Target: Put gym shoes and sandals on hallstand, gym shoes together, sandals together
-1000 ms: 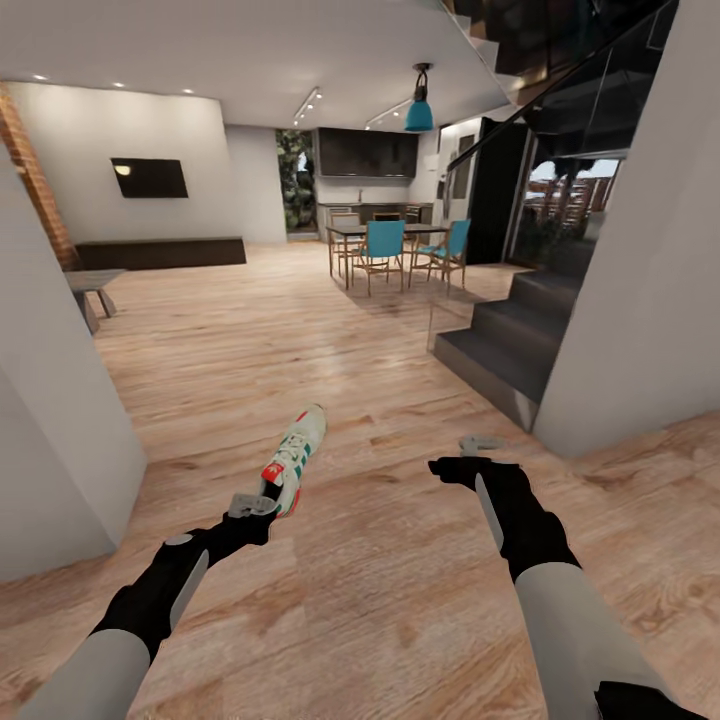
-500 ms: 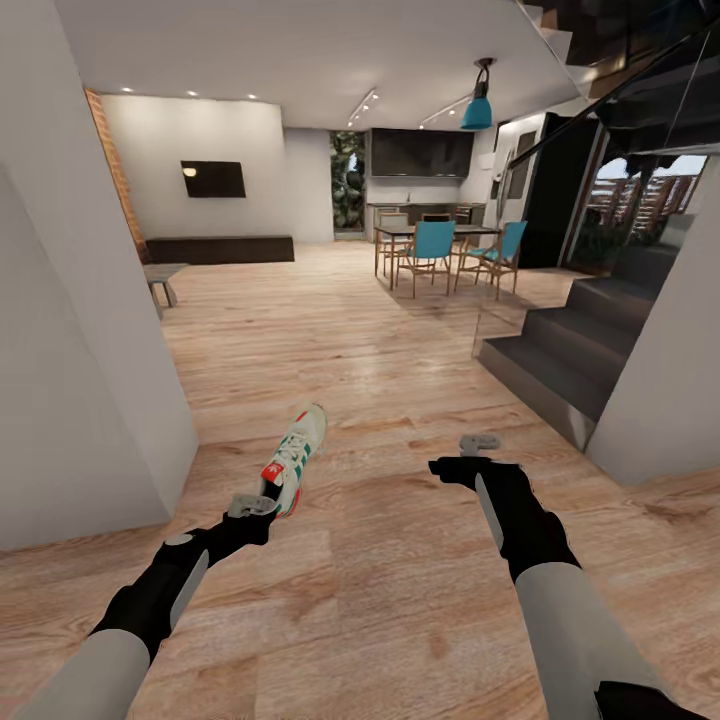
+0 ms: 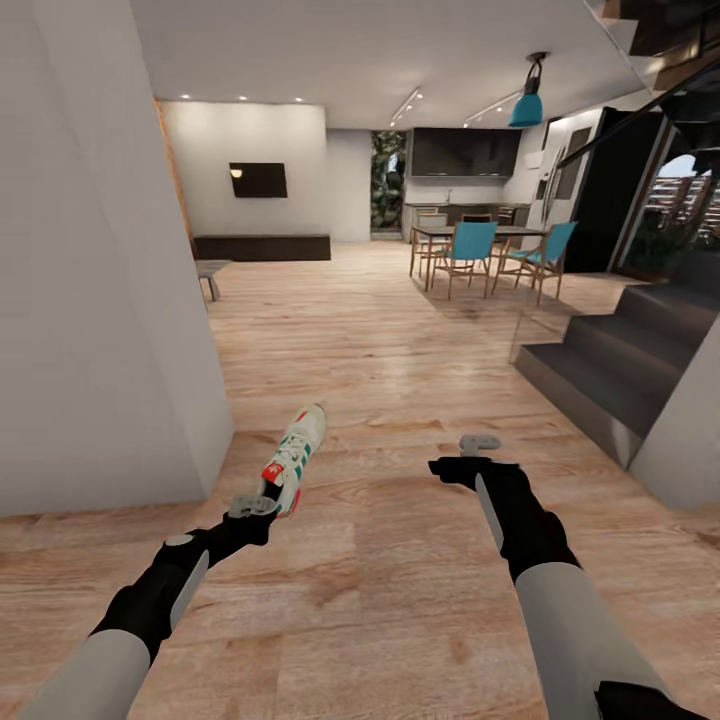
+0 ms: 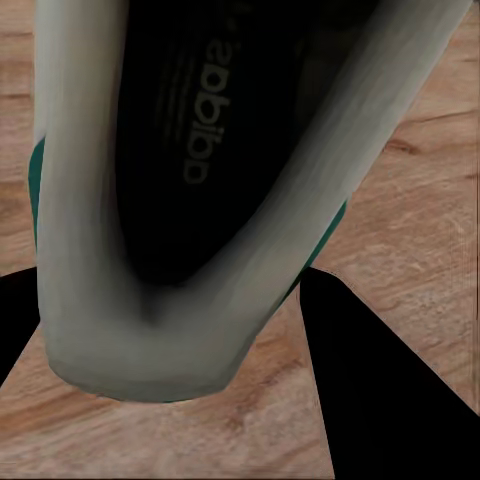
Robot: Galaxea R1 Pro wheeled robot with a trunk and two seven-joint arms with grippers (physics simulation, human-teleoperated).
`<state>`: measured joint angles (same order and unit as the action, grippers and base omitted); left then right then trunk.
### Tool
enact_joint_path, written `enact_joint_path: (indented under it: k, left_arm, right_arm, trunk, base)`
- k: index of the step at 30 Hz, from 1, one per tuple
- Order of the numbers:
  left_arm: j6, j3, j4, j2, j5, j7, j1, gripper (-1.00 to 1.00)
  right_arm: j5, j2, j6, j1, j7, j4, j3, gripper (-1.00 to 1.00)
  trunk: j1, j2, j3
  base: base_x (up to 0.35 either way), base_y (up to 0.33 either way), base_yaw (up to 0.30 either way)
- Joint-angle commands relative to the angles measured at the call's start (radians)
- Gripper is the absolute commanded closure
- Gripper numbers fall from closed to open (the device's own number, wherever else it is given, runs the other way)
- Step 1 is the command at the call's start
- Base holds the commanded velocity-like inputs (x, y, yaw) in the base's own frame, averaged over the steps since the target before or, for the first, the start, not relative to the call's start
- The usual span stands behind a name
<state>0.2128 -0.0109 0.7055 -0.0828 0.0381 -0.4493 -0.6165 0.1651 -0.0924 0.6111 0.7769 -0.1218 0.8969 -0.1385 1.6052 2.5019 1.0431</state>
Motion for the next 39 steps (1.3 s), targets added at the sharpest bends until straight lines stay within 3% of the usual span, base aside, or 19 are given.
enact_joint_path:
  k: [1,5,11,14,39]
  left_arm:
    - [0.008,-0.001,0.002,0.000,0.004,-0.005,0.000,1.00]
    - [0.008,-0.001,0.002,-0.001,0.012,-0.005,0.000,1.00]
    - [0.007,-0.001,0.002,-0.001,0.104,-0.004,0.000,1.00]
    - [0.007,-0.001,0.002,-0.002,0.121,-0.003,0.000,1.00]
    - [0.007,-0.001,0.002,-0.002,0.134,-0.003,0.001,1.00]
  right_arm:
    - [0.010,-0.001,0.004,0.001,-0.010,0.001,-0.005,-1.00]
    - [0.010,0.000,0.003,0.001,-0.010,0.001,-0.005,-1.00]
    - [0.009,0.000,0.004,0.001,-0.009,0.006,-0.008,-1.00]
    - [0.009,0.000,0.004,0.001,-0.009,0.010,-0.008,-1.00]
    - [0.009,-0.001,0.004,0.001,-0.009,0.013,-0.006,-1.00]
  trunk:
    - [-0.001,0.000,0.001]
    - [-0.001,0.000,0.001]
    - [-0.001,0.000,0.001]
    - [-0.001,0.000,0.001]
    - [-0.001,0.000,-0.009]
  base:
    - [-0.239,-0.164,0.021]
    - [-0.177,-0.117,0.008]
    - [-0.028,-0.018,0.027]
    - [-0.006,-0.004,0.187]
    - [0.000,0.000,0.276]
